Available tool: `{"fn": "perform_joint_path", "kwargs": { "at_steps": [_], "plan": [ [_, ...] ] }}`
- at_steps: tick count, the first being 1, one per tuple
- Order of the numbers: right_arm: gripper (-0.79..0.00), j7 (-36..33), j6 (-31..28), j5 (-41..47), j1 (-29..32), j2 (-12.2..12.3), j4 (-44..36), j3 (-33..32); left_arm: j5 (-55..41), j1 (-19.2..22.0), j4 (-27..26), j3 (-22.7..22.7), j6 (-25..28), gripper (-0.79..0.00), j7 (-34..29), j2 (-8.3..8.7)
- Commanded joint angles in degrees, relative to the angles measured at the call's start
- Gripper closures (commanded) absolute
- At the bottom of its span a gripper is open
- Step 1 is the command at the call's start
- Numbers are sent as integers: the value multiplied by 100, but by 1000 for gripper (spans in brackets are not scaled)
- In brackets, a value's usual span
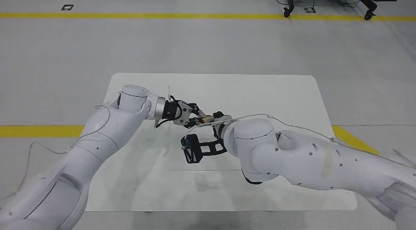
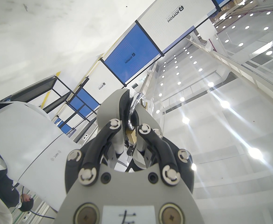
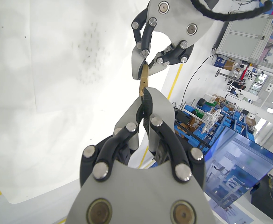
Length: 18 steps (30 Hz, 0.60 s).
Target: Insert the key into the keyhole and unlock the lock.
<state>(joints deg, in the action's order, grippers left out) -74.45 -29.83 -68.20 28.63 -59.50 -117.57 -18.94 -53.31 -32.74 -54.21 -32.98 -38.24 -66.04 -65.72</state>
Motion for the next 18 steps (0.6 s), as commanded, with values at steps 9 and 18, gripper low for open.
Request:
{"fn": "perform_joint_path", "kwargs": {
  "at_steps": [9,18],
  "plan": [
    [-388,-131,145,121,-83,-91,75,78,-25,26,11,57,10,0,-10,8],
    [-785,188,66,921,170,79,-242,-739,-47,25,42,25,9,0,-9,15]
  ]
}}
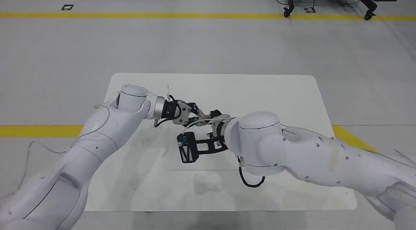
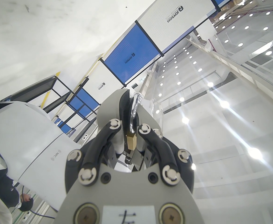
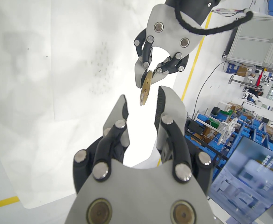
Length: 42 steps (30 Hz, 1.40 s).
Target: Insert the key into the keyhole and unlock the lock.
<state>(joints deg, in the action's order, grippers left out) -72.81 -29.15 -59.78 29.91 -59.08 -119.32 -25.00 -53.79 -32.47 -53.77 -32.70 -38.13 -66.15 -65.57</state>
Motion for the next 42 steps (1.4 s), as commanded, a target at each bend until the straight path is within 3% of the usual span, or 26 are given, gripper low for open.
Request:
{"fn": "perform_joint_path", "kwargs": {
  "at_steps": [1,15,19,20,22,23,24,27,30,37,42],
  "plan": [
    [-785,24,-2,79,42,38,-67,-132,4,-5,-4,-6,-3,0,3,0],
    [-785,24,-2,79,42,38,-67,-132,84,-32,-1,-76,-25,0,56,-19],
    [-785,1450,-108,1051,456,144,206,-714,127,-54,-8,-142,40,0,158,-23],
    [-339,1873,-298,1375,594,194,268,-912,121,-63,-13,-162,52,0,169,-23],
    [-200,2583,-802,1980,925,318,518,-1313,145,-78,-39,-204,128,0,217,-22],
    [-49,2774,-1065,2208,1079,384,676,-1489,155,-96,-58,-225,176,0,249,-21],
    [0,2971,-1306,2484,1236,442,807,-1651,166,-115,-83,-247,219,0,275,-18],
    [0,3453,-1904,3135,1671,587,1143,-2055,146,-174,-160,-358,387,0,401,-7],
    [0,3389,-2212,3593,1927,688,1365,-2218,117,-246,-234,-472,494,0,482,12],
    [0,2941,-1958,4270,1992,710,1791,-2059,147,-400,-452,-674,563,0,588,60],
    [0,3376,-1882,4563,1840,546,2347,-1796,273,-477,-597,-759,626,0,675,81]
  ]
}}
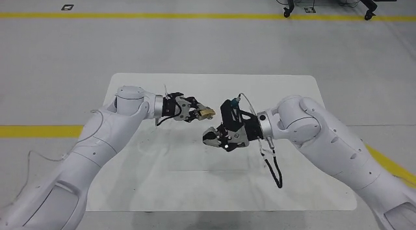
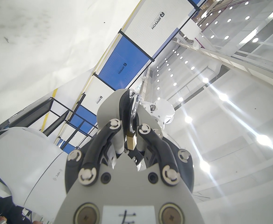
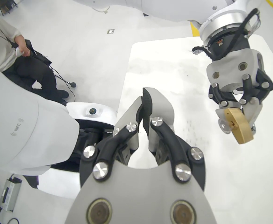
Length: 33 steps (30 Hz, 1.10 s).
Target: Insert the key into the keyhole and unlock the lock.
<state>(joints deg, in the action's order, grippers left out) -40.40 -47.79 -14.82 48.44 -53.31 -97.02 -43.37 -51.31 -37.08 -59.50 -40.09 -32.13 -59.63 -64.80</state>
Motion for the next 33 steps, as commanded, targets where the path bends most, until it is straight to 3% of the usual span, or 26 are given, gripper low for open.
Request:
{"fn": "perform_joint_path", "kwargs": {
  "at_steps": [1,9,20,21,22,23,33],
  "plan": [
    [0,219,-31,84,-41,-61,227,75,51,-33,-53,-42,63,0,50,9],
    [0,401,412,-18,-163,-199,800,180,207,-165,-248,-201,173,0,113,49],
    [0,582,276,80,-161,-272,1044,80,366,-245,-366,-349,206,0,186,61],
    [-271,640,207,29,-143,-267,996,33,419,-251,-388,-360,254,0,215,64],
    [-736,656,126,-69,-127,-258,929,-6,480,-262,-416,-373,308,0,244,69],
    [-785,614,104,-141,-118,-251,882,-18,501,-281,-439,-396,346,0,261,74],
    [-785,614,104,-141,-118,-251,882,-18,583,-420,-576,-635,413,0,457,113]
  ]
}}
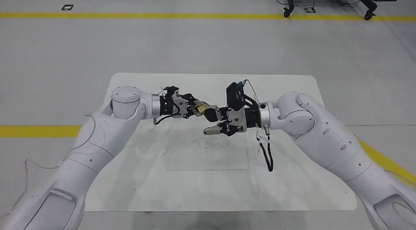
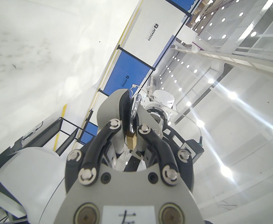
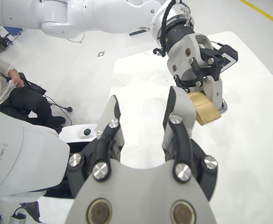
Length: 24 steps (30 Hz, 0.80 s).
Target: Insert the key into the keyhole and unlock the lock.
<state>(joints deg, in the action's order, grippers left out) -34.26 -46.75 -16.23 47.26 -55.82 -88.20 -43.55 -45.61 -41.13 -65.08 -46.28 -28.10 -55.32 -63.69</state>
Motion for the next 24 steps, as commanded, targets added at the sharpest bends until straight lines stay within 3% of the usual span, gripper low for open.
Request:
{"fn": "perform_joint_path", "kwargs": {
  "at_steps": [1,8,16,19,24],
  "plan": [
    [-785,0,0,0,0,0,0,0,31,-32,-43,-33,22,0,53,4],
    [-785,54,158,-136,63,-30,-51,4,105,-141,-207,-151,71,0,60,27],
    [-785,221,-291,51,92,-48,68,-132,137,-242,-291,-311,137,0,180,44],
    [-785,378,-131,-605,172,-1,-167,-394,251,-291,-374,-351,186,0,406,48],
    [-785,836,937,-2678,634,53,-1196,-651,291,-410,-519,-439,257,0,769,43]
  ]
}}
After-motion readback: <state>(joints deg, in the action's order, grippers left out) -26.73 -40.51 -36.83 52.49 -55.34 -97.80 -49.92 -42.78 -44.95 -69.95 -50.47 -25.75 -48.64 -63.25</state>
